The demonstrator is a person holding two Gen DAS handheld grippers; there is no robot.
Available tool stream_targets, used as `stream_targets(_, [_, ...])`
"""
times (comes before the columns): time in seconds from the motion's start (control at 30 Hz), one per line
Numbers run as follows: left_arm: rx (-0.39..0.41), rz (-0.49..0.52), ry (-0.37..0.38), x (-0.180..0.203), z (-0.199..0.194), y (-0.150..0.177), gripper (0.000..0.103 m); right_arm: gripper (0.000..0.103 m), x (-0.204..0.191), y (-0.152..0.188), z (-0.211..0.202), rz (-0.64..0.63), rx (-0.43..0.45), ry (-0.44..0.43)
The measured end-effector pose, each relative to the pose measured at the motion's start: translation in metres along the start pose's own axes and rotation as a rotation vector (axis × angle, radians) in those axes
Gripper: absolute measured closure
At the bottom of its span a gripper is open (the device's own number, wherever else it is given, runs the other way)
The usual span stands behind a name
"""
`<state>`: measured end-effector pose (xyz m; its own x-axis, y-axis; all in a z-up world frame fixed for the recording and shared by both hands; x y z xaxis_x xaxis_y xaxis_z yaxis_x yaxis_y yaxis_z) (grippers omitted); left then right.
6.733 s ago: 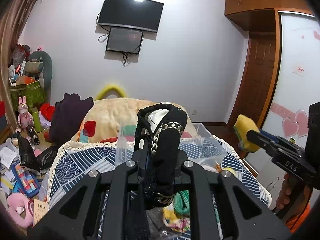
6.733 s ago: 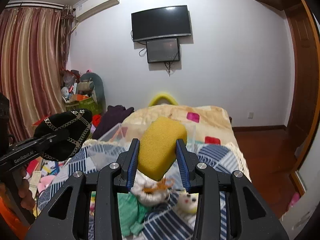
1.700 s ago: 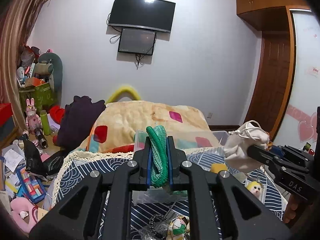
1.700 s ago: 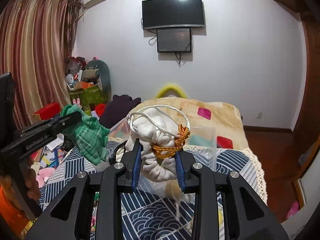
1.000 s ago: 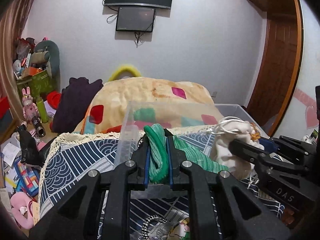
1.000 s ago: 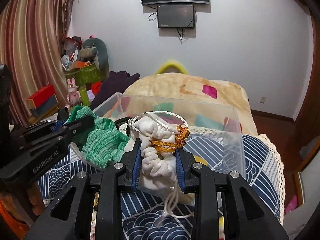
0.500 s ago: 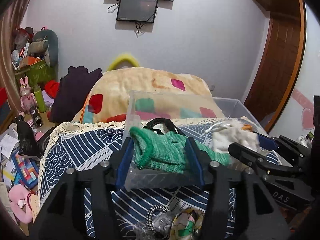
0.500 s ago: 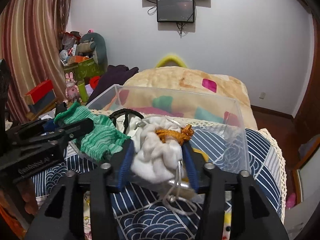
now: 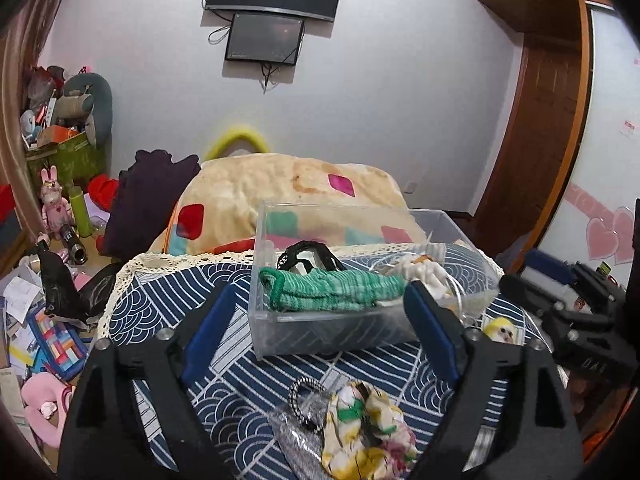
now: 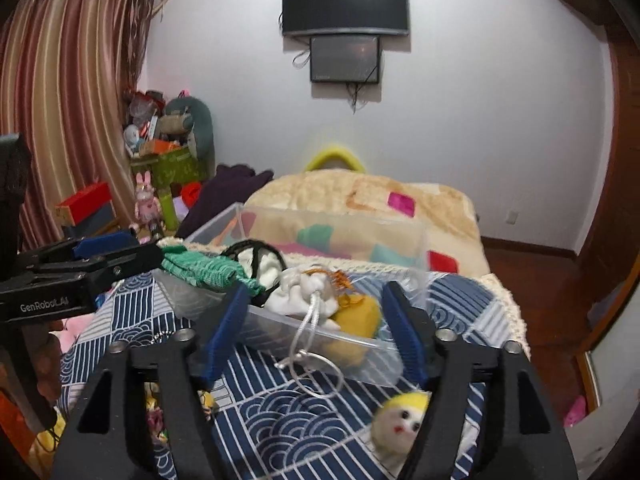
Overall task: Organize soft objects
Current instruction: 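Place the white pouch into the box with the right gripper while the left places the green cloth, then grasp the yellow felt ball with the right gripper while the left grasps the floral cloth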
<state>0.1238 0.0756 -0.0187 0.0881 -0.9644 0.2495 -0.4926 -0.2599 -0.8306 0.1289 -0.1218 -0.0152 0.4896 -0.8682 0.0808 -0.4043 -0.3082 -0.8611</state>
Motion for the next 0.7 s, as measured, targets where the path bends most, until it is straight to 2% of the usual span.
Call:
stream_targets(0.1, [0.003, 0.0, 0.01, 0.003, -0.009, 0.007, 0.007, 0.031, 0.007, 0.003, -0.015, 0.001, 0.023, 0.023])
stream_targets(0.3, [-0.026, 0.039, 0.016, 0.017, -0.013, 0.03, 0.005, 0.031, 0.022, 0.021, -0.033, 0.017, 0.012, 0.077])
stream_targets(0.57, [-0.09, 0.063, 0.022, 0.029, -0.005, 0.066, 0.005, 0.031, 0.038, 0.059, -0.023, 0.095, -0.081, 0.079])
stream_targets(0.7, [-0.122, 0.049, 0.015, 0.031, 0.002, 0.081, 0.005, 0.031, 0.038, 0.072, -0.011, 0.085, -0.132, 0.062])
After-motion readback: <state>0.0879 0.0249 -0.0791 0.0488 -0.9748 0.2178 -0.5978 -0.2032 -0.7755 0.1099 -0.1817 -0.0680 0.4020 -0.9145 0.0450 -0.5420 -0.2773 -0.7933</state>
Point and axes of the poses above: each gripper's, at about its wrist camera, not at the fingertips, and z roughly the way its jaws point, x to its right, y to its underside, the point moved 1 cm from there along z, roughly the way its jaws point, and after that the axes turned 5 degrees about -z, right-handed, at the moved point
